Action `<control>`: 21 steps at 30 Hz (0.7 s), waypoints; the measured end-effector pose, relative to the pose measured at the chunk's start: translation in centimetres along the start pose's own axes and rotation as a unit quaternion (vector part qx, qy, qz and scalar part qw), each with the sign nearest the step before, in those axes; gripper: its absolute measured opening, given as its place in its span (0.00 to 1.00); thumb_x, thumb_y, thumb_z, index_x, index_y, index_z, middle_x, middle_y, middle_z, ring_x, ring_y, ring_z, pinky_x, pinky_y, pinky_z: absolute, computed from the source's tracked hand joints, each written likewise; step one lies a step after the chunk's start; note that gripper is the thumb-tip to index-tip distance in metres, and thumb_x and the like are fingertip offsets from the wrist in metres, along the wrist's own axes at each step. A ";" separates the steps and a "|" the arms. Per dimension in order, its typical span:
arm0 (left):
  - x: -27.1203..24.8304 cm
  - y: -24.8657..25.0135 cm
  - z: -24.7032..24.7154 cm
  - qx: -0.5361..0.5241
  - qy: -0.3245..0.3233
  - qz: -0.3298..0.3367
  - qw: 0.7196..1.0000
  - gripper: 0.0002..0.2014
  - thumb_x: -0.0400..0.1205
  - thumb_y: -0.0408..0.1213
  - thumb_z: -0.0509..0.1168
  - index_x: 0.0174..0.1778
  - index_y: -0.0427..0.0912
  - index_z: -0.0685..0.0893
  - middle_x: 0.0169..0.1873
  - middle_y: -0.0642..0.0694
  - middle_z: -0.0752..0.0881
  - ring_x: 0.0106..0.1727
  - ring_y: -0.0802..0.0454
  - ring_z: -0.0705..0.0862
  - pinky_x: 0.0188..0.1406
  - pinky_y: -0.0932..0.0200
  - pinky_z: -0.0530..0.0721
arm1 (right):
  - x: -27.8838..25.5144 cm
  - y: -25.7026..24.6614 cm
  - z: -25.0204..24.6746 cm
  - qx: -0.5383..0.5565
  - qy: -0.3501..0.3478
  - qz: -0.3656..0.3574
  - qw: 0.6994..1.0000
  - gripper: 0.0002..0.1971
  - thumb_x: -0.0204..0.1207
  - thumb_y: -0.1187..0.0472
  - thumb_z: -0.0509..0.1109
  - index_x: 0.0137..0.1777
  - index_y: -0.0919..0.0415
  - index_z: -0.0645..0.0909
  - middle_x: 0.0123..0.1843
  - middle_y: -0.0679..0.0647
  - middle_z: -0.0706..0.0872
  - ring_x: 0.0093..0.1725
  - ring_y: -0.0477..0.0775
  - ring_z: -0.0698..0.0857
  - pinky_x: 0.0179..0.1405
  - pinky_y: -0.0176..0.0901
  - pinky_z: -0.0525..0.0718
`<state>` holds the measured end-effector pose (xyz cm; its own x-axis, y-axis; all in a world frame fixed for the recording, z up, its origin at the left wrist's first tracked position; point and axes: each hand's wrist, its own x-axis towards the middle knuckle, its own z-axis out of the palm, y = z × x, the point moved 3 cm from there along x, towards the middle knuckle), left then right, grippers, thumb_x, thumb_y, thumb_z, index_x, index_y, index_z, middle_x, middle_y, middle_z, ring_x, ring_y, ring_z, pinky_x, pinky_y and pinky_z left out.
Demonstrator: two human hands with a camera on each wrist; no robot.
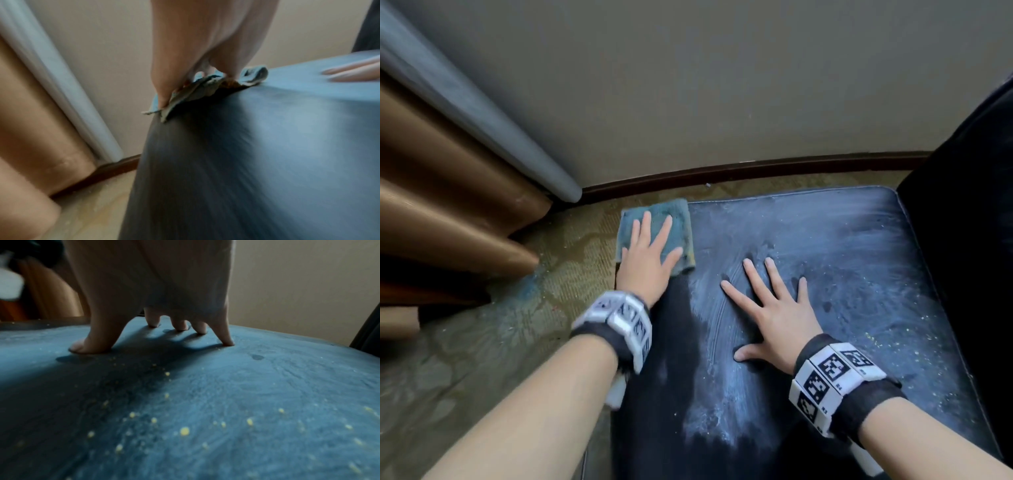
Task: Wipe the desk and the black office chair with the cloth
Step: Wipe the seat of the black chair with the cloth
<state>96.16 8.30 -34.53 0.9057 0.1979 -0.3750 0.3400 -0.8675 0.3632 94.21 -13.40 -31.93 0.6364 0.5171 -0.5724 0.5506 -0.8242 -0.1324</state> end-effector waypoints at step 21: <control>-3.8 -2.1 0.7 -0.032 -0.043 -0.033 0.998 0.33 0.86 0.54 0.51 0.83 0.56 0.41 0.82 0.50 0.32 0.82 0.53 0.32 0.82 0.47 0.52 | 0.5 -0.3 0.3 -0.012 0.064 -0.022 0.998 0.61 0.50 0.27 0.75 0.82 0.39 0.46 0.84 0.54 0.41 0.81 0.63 0.39 0.67 0.85 0.54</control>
<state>91.87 9.00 -34.50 0.8563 0.2111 -0.4713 0.4164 -0.8221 0.3883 94.24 -12.96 -32.39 0.6739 0.5795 -0.4582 0.5914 -0.7949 -0.1355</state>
